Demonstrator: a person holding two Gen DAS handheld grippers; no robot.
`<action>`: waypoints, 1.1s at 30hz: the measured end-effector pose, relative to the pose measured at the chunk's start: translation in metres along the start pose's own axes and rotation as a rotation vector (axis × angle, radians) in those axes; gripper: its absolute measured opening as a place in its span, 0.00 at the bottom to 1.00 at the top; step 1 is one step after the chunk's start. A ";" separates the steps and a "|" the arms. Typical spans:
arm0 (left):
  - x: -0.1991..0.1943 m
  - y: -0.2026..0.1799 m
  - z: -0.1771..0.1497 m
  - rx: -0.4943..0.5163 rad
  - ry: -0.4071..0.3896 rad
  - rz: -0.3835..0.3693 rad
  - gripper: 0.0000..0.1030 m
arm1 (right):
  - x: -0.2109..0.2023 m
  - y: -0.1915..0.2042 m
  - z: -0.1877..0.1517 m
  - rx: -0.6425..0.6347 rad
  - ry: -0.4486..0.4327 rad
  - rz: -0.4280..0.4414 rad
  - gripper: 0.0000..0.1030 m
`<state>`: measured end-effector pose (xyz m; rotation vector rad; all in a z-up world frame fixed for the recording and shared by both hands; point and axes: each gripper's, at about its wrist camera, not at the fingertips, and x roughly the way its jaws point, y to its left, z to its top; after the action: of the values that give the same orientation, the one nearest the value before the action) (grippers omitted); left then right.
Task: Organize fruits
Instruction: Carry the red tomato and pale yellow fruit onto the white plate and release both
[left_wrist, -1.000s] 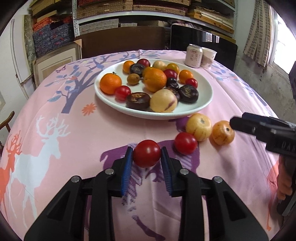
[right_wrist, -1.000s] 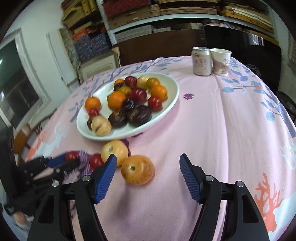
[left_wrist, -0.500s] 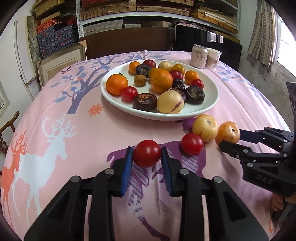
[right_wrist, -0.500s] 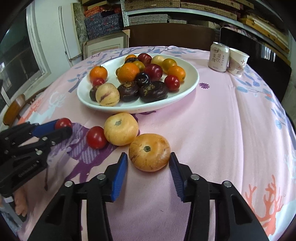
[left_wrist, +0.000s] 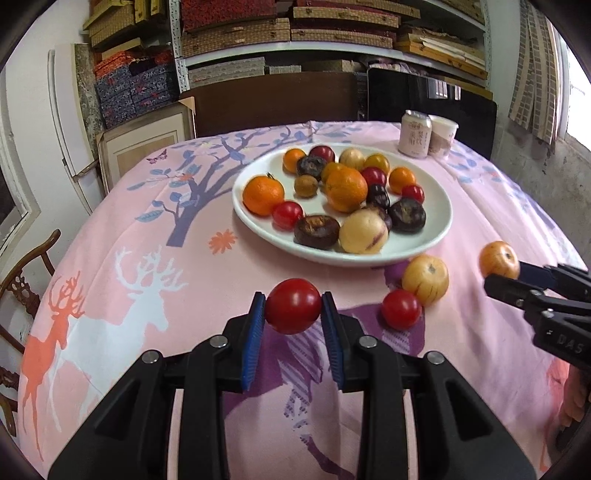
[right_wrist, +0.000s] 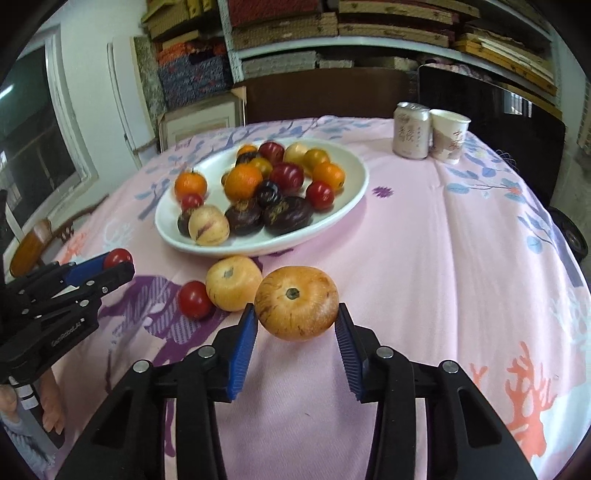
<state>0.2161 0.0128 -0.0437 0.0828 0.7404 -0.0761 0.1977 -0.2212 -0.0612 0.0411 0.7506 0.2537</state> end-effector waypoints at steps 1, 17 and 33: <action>-0.002 0.004 0.006 -0.014 -0.002 -0.011 0.29 | -0.006 -0.003 0.002 0.016 -0.020 0.002 0.42; 0.072 0.012 0.120 -0.103 -0.002 -0.023 0.29 | 0.030 0.004 0.114 0.023 -0.100 0.049 0.42; 0.110 -0.014 0.115 -0.037 0.001 0.023 0.45 | 0.074 0.002 0.103 0.012 -0.025 0.013 0.43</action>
<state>0.3728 -0.0171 -0.0336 0.0557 0.7419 -0.0402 0.3197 -0.1954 -0.0350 0.0606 0.7274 0.2606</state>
